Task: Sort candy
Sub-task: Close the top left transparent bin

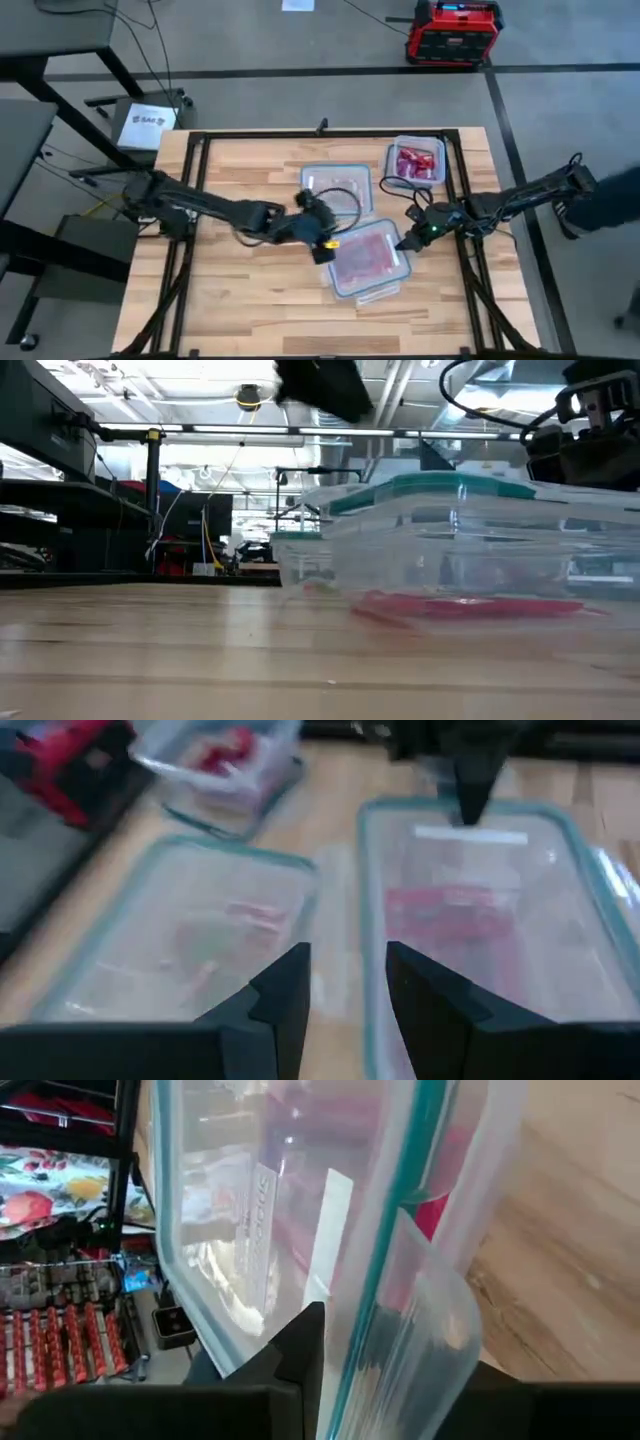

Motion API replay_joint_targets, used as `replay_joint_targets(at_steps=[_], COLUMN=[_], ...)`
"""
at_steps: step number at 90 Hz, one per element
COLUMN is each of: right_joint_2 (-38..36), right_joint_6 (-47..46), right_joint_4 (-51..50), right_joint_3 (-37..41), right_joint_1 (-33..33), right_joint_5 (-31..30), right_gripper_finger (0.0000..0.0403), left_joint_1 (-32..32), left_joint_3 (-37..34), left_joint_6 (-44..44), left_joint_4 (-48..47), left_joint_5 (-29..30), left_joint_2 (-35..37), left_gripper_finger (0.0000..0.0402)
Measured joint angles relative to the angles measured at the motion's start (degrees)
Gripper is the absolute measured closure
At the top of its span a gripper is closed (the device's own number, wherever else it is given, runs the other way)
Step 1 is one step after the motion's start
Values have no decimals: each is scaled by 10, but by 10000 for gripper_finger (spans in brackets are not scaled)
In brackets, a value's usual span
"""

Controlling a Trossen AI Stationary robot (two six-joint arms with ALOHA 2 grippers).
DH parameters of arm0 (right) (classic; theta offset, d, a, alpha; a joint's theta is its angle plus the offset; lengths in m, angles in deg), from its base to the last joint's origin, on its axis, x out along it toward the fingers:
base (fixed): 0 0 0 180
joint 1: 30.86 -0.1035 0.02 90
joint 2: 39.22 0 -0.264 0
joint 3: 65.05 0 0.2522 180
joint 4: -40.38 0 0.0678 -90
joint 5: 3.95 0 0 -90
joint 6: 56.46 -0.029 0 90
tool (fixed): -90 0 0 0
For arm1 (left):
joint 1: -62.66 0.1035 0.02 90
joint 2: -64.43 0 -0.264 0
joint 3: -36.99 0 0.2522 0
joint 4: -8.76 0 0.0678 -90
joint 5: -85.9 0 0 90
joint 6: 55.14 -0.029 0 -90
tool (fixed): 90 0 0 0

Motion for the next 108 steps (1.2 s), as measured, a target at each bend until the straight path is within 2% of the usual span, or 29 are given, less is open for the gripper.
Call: replay_joint_targets(at_steps=[12,20,63,74,91,101,108], right_joint_2=[0,0,0,-2,-8,-23,-30], right_joint_6=[-5,-6,7,28,41,72,104], right_joint_4=[-4,-4,-6,-23,-35,-110,-202], right_joint_3=[0,0,0,-2,-7,-34,-76], right_joint_1=[-6,-3,3,2,2,1,-5], right_joint_5=[0,1,-10,-14,-3,8,13], right_gripper_finger=[335,335,329,303,240,208,197], left_joint_1=[10,9,12,12,12,12,12], left_joint_3=[0,0,0,1,1,2,1], left_joint_6=[0,-2,10,12,14,12,9], left_joint_4=[89,127,37,19,9,10,1], left_joint_5=[-74,-97,-159,-159,-160,-161,-161], left_joint_2=[-61,-85,-121,-131,-135,-136,-136], left_gripper_finger=[283,283,283,283,283,283,283])
